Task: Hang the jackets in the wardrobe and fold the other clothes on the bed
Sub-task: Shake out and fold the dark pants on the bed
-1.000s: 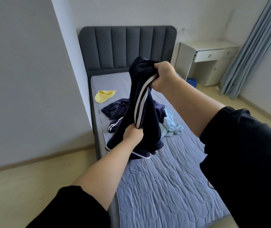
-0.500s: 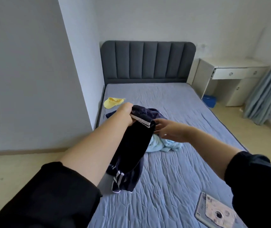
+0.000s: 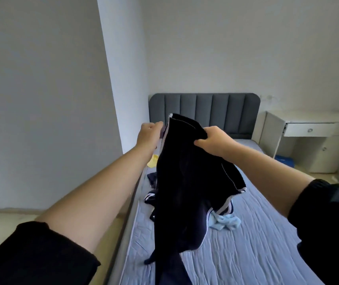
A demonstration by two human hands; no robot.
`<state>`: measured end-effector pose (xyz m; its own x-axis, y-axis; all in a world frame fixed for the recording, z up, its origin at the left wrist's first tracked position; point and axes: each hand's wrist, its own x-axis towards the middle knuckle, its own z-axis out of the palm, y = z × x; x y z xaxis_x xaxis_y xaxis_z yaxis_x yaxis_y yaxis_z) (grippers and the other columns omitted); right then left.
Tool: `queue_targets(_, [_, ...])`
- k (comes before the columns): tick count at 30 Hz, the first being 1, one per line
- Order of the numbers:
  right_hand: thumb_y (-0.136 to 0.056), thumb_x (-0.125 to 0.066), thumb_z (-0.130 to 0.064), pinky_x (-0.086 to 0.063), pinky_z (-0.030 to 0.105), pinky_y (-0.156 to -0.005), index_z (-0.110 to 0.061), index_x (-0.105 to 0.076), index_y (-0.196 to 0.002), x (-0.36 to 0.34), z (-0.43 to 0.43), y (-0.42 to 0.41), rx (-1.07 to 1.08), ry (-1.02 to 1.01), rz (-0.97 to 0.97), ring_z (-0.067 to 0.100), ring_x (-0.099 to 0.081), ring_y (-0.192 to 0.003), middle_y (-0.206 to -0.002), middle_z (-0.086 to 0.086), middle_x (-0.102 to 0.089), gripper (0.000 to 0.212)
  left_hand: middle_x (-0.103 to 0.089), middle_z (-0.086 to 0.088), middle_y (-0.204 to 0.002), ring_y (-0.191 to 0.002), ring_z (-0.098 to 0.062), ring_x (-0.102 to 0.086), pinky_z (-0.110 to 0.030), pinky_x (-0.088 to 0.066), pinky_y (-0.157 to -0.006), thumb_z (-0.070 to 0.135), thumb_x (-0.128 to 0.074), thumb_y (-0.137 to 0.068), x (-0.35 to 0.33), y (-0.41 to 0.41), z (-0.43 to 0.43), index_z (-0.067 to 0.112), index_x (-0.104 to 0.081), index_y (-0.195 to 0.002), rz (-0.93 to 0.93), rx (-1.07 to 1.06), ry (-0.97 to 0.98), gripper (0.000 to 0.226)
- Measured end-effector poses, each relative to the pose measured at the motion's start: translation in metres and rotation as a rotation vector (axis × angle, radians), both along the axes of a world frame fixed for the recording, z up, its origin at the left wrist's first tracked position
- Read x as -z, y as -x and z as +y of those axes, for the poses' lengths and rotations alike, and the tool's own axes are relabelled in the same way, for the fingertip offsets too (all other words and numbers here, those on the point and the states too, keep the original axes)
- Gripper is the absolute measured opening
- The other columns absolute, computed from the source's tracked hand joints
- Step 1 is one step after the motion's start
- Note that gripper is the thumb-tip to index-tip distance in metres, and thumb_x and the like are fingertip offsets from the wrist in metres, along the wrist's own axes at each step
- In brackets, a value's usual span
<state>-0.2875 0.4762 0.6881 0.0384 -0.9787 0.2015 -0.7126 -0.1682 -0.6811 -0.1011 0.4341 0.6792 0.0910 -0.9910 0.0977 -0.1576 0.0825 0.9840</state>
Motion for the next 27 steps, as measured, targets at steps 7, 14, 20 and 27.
queue_targets(7, [-0.082,-0.066,-0.024,-0.044,0.019,-0.049,-0.017,-0.065,-0.077,-0.089,0.006,-0.040,-0.257,-0.066,0.343,0.012,-0.061,-0.055,-0.065,-0.005,-0.066,0.009,-0.017,0.011,-0.157,-0.142,-0.006,-0.019,-0.022,-0.022,-0.102,0.037,-0.077,-0.077,-0.049,-0.028,0.011,0.037,-0.008,-0.150,-0.609,0.581,0.213,0.100])
queue_targets(14, [-0.085,-0.068,-0.022,-0.054,0.020,-0.068,-0.027,-0.069,-0.085,-0.122,0.024,-0.054,-0.499,-0.172,0.587,0.010,-0.070,-0.072,-0.080,-0.009,-0.073,0.005,-0.028,0.028,-0.145,-0.125,0.020,-0.024,-0.007,-0.021,-0.097,0.016,-0.079,-0.076,-0.074,-0.066,0.024,0.036,-0.025,-0.146,-0.772,0.786,0.164,0.091])
queue_targets(20, [-0.086,-0.068,-0.018,-0.051,0.014,-0.066,-0.032,-0.067,-0.081,-0.121,0.033,-0.065,-0.509,-0.221,0.599,0.007,-0.070,-0.074,-0.077,-0.013,-0.072,0.015,-0.063,0.003,-0.111,-0.096,0.002,-0.059,-0.006,-0.047,-0.076,0.007,-0.077,-0.074,-0.077,-0.068,0.035,0.014,-0.057,-0.116,-0.802,0.813,0.154,0.048])
queue_targets(27, [-0.074,-0.074,-0.021,-0.042,0.006,-0.047,-0.035,-0.057,-0.075,-0.106,0.037,-0.057,-0.382,-0.156,0.598,-0.007,-0.061,-0.055,-0.061,-0.024,-0.063,0.022,-0.068,-0.008,-0.082,-0.071,-0.014,-0.063,-0.027,-0.050,-0.065,0.017,-0.077,-0.074,-0.084,-0.079,0.027,0.004,-0.065,-0.090,-0.795,0.519,0.230,0.024])
